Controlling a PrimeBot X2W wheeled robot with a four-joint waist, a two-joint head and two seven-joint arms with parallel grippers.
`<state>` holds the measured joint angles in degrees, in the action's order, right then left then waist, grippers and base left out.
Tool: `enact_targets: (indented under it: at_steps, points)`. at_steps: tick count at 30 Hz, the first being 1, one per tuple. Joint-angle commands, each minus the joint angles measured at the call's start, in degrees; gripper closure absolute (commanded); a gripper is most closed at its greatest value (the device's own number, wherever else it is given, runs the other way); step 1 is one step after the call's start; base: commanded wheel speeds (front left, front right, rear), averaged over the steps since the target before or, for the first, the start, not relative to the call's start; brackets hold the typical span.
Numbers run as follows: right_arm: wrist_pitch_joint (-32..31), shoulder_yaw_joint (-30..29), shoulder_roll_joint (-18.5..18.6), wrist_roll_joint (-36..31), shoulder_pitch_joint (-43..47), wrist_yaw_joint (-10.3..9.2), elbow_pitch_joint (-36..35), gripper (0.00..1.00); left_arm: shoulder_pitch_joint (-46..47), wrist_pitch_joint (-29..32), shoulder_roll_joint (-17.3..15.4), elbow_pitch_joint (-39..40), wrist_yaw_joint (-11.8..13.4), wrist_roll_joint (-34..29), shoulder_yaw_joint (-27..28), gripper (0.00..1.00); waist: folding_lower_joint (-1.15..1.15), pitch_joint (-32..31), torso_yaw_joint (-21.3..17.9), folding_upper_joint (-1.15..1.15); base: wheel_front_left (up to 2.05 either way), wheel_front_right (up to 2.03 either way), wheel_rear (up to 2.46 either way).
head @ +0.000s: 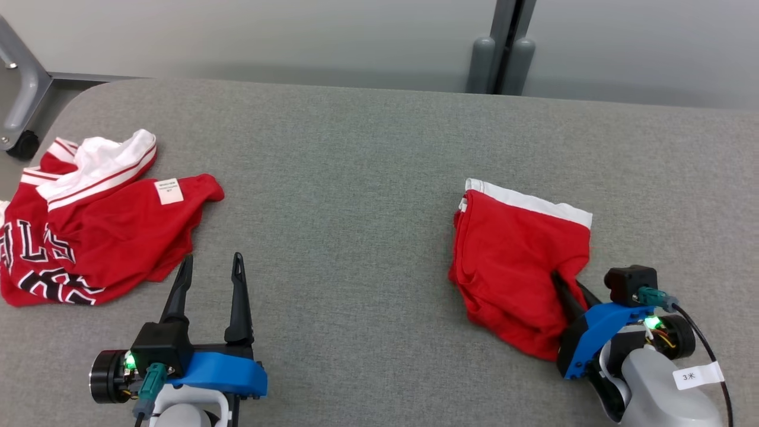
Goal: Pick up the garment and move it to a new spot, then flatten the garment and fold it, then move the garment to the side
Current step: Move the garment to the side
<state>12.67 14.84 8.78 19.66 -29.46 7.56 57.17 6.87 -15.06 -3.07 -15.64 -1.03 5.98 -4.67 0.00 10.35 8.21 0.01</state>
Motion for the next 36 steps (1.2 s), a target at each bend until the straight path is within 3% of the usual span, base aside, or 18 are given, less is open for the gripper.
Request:
enact_targets:
  at_steps: [1, 21, 28, 36]
  points:
    - [0.3, 0.1, 1.9, 0.3, -0.2, -0.13, 0.6, 1.00, -0.2, -0.2, 0.1, 0.2, 0.1, 0.1, -0.1, 0.00, 0.00, 0.0, -0.7, -0.01, 0.00, 0.00, 0.00]
    - [2.6, -1.2, 11.9, 3.2, -1.5, -0.08, -6.0, 1.00, 6.1, -0.2, -0.2, 2.8, -0.9, -2.0, -0.7, 0.00, 0.00, 6.5, -16.5, -0.01, 0.00, 0.00, 0.00]
    - [2.6, -1.4, 13.1, 0.1, -4.2, -0.08, -11.6, 1.00, 8.6, -0.2, -0.7, 3.5, -1.3, -2.7, -0.9, 0.00, 0.00, 9.1, -16.8, -0.01, 0.00, 0.00, 0.00]
    - [0.9, 2.8, 17.5, -3.1, -15.1, -0.08, -11.4, 1.00, 11.5, -0.2, -1.2, 6.2, -1.3, -3.5, -1.1, 0.00, 0.00, 14.4, -14.4, -0.01, 0.00, 0.00, 0.00]
